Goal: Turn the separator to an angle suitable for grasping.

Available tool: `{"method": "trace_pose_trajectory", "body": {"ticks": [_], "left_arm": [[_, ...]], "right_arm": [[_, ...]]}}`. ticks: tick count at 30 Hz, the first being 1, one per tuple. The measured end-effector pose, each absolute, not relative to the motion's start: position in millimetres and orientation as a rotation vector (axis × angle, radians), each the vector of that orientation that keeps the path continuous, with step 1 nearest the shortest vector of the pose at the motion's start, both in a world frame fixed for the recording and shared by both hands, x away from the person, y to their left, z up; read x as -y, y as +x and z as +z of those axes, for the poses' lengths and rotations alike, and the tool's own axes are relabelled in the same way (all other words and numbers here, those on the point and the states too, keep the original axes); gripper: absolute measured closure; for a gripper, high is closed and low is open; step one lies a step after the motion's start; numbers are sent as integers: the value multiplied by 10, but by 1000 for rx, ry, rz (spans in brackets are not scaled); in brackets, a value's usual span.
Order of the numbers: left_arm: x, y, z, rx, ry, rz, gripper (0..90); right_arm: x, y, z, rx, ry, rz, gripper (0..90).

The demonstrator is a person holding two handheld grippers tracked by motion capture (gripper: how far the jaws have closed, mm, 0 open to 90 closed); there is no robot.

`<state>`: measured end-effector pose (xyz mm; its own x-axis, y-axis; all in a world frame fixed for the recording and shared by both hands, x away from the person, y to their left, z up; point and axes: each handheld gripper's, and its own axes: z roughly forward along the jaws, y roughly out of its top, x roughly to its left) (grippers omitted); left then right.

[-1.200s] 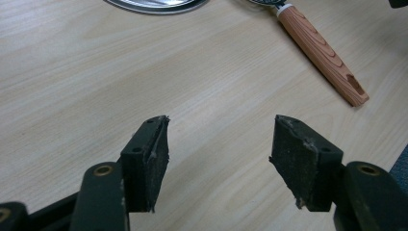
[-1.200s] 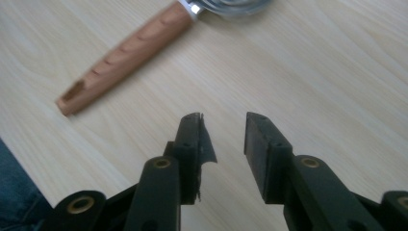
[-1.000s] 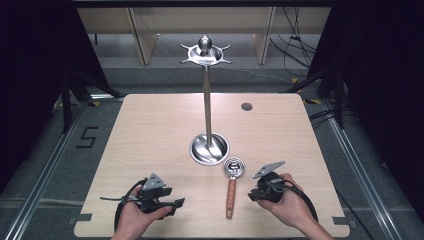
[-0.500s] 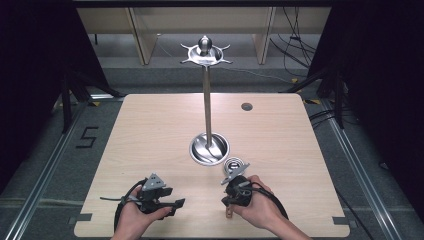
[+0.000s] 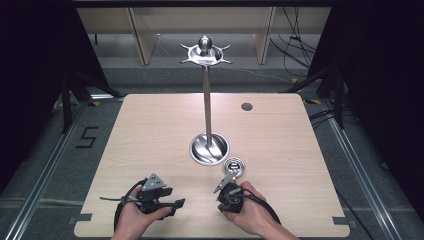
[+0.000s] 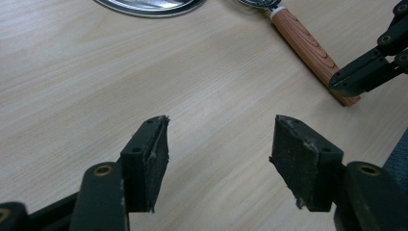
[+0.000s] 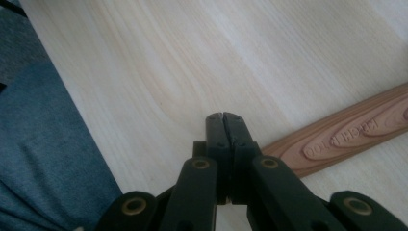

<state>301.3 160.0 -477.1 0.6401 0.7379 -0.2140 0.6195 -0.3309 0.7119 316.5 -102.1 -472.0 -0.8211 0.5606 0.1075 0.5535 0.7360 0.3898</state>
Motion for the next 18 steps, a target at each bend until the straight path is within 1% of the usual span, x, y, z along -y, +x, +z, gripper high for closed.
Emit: {"method": "trace_pose_trajectory", "body": {"ticks": [4,5,6,7,8,11,16,18], "left_arm": [[-1596,3015,-4774,-1058,2063,202,370],[-1599,3013,-4771,-1056,2063,197,370],[-1604,3009,-4766,-1048,2065,186,370],[-1599,3010,-4770,-1055,2057,186,370],[-1604,3014,-4771,-1056,2068,200,370],[-1601,3010,-4769,-1050,2060,186,369],[-1604,3007,-4770,-1057,2052,183,369],[-1609,3011,-4771,-1057,2061,191,369]], "right_arm": [[1025,3168,-4764,-2923,888,609,900],[1009,3146,-4766,-2922,936,612,900],[1024,3165,-4781,-2929,885,586,900],[1023,3158,-4787,-2927,902,577,900],[1034,3172,-4795,-2926,871,577,900],[1040,3156,-4795,-2915,912,541,900],[1149,3183,-4785,-2906,895,477,900],[1212,3176,-4770,-2893,958,466,900]]}}
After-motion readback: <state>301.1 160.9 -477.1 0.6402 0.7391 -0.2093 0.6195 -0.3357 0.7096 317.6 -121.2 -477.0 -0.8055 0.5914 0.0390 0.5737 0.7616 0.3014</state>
